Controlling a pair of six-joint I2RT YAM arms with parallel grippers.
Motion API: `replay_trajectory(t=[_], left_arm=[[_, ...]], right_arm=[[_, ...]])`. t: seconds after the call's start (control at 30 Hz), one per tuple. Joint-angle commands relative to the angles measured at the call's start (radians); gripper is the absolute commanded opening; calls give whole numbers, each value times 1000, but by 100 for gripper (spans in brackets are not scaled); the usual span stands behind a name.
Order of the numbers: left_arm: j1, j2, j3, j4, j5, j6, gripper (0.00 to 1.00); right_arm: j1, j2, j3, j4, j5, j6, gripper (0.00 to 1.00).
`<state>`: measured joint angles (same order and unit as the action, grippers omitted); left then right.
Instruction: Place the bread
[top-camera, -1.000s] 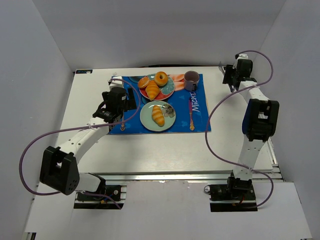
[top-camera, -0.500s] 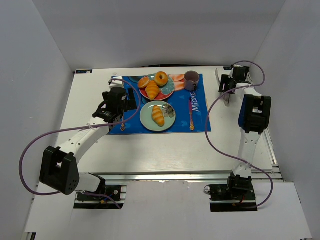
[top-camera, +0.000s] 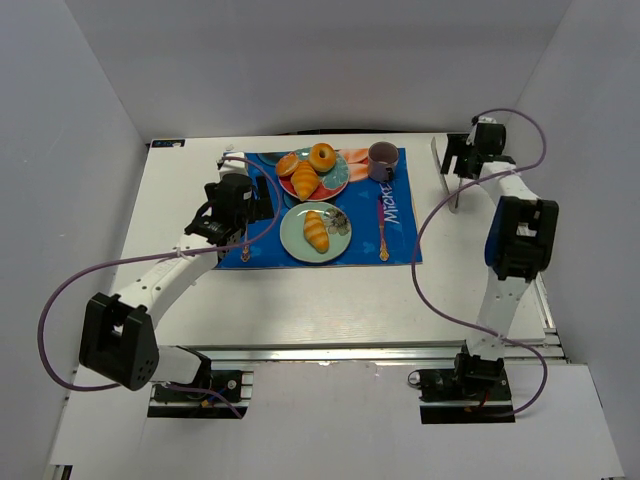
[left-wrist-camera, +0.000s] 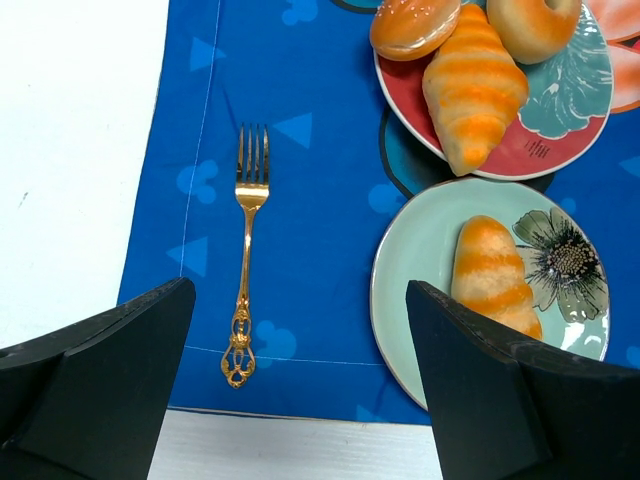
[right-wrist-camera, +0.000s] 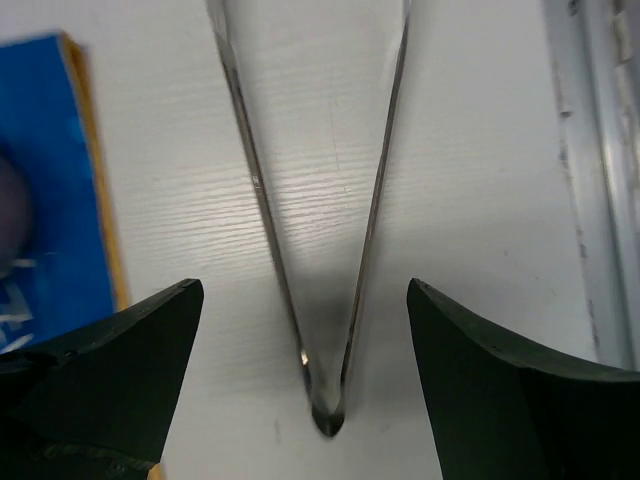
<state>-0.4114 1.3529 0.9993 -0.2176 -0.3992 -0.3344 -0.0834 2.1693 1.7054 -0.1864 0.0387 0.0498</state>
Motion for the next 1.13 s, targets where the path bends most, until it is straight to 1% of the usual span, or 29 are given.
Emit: replay_trajectory(t=[0.0, 0.03, 0.07, 0.13, 0.17, 0.27, 0.33, 0.4, 0.47, 0.5, 0.6, 0.7, 0.87, 0.97, 1.1], left_arm=[[5, -49, 18, 1, 11, -9, 98], [5, -52, 15, 3, 8, -11, 98], [5, -55, 6, 6, 5, -12, 98], [5, -75, -5, 9, -6, -23, 98], [6, -84, -22, 11, -16, -28, 98], [6, -124, -60, 21, -29, -41, 98], [6, -146, -76, 29, -36, -48, 98], [6, -150, -79, 18, -61, -54, 97], [6, -165, -71, 1, -105, -60, 96], [6, -175, -62, -11, -159, -60, 97], [10, -210, -44, -26, -225, -37, 97], [31, -242, -37, -16, -248, -32, 97], [135, -268, -47, 6, -141, -61, 96], [151, -258, -42, 14, -121, -54, 96], [155, -238, -19, 12, -135, -32, 96]], right_arm=[[1, -258, -44, 27, 13, 76, 89], [1, -297, -73, 25, 15, 93, 89], [-1, -371, -139, 24, 16, 108, 89], [1, -443, -217, 28, 6, 149, 89], [1, -512, -299, 31, -6, 163, 89], [1, -649, -479, 65, -39, 223, 89], [1, -745, -577, 103, -117, 261, 89], [1, -801, -697, 149, -167, 274, 89], [1, -865, -746, 154, -194, 268, 89], [1, -881, -783, 150, -189, 266, 89], [1, -931, -823, 143, -168, 254, 89], [1, -957, -837, 156, -145, 263, 89], [1, -990, -840, 171, -111, 277, 89], [1, -1006, -843, 165, -102, 268, 89], [1, -1017, -854, 157, -71, 257, 89]])
